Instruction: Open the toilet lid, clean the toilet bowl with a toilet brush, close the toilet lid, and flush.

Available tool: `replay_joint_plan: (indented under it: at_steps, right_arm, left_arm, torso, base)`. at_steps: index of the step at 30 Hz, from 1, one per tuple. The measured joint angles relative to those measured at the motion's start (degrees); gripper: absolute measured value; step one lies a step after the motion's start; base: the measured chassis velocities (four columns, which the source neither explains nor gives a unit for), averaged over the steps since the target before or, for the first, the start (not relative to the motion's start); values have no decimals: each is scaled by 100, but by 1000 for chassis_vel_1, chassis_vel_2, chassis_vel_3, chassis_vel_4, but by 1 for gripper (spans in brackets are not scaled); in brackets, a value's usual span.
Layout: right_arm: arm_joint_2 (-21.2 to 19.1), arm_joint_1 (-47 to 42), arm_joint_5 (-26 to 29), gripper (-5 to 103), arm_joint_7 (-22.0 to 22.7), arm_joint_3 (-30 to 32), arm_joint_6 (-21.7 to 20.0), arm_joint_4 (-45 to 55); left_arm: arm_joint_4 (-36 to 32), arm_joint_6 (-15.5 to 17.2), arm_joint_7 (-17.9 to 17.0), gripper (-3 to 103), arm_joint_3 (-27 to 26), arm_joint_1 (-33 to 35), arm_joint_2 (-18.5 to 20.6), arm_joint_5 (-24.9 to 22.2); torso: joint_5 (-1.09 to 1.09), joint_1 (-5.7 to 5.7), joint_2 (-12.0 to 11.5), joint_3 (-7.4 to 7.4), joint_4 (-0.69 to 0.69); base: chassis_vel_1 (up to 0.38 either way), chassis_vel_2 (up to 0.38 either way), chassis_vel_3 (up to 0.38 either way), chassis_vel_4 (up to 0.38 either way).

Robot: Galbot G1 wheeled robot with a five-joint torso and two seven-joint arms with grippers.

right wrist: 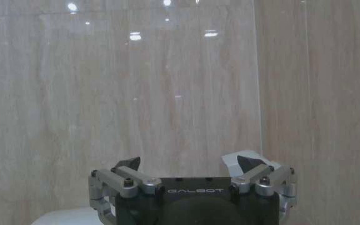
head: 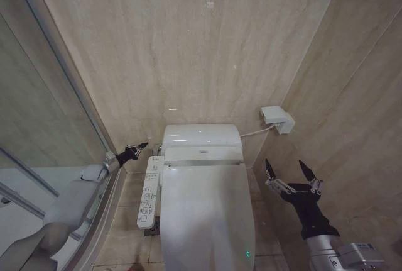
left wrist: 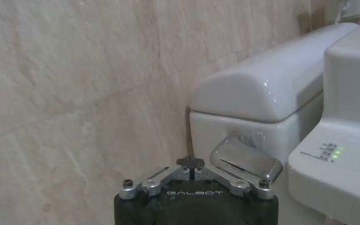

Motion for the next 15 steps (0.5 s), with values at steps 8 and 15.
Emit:
replay_joint_plan:
  at_steps: [8, 15]
  right_arm:
    - [0, 0, 0, 100, 0, 0, 0, 0]
    - [0, 0, 0, 100, 0, 0, 0, 0]
  left_arm:
    - [-1436, 769, -2172, 0, -373, 950, -6, -325]
    - [-2606, 1228, -3461, 0, -796, 1610, -92, -402]
  torso:
    - [0, -1, 2, -1, 0]
    - [1, 0, 1, 0, -2]
  base:
    - [14, -12, -10, 9]
    - [0, 0, 0, 0]
